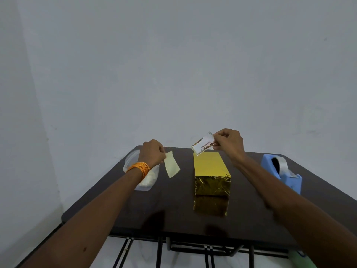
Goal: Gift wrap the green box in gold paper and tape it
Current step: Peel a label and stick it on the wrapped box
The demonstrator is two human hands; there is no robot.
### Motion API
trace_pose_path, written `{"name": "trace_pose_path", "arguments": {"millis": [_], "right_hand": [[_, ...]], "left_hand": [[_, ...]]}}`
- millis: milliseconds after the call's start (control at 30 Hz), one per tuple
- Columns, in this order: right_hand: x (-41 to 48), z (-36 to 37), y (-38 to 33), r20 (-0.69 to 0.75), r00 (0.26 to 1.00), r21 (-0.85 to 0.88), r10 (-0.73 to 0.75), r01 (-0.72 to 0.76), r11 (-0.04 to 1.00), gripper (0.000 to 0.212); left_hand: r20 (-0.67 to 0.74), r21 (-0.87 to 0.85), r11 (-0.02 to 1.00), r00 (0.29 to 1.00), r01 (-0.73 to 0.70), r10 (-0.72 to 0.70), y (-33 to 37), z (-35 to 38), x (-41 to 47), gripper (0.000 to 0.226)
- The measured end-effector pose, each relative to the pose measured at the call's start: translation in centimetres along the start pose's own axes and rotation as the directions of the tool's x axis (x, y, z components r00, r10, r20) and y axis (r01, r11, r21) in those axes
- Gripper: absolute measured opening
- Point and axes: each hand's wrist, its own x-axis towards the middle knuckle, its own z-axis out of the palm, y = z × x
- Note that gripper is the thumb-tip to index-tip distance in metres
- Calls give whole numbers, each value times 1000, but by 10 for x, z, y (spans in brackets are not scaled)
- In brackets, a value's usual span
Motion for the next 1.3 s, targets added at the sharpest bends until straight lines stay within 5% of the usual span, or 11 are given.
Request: {"name": "trace_pose_path", "arguments": {"millis": [233,567,733,900,1133,1300], "right_hand": [[-4,-4,3,75,997,37,37,-40,999,9],[-9,-5,11,203,979,-62,-1,14,998,16],[-8,-1,17,264,964,-49,-44,59,997,13],[-9,4,14,305,951,-8,-55,61,998,9],[-8,6,0,249,964,280,97,-168,945,4],[-13,3,-4,270,949,393,161,-261,881,7]], "left_hand": [[293,240,960,953,-145,71,12,20,7,16],[235,378,906,966,-190,105,6,47,4,22],[186,-27,1000,983,16,-11,15,41,7,20],[317,-441,842,931,312,-179,37,29,-2,39],[238,-642,728,965,241,-109,52,13,3,44],[161,-679,722,987,133,-30,48,10,2,17]]}}
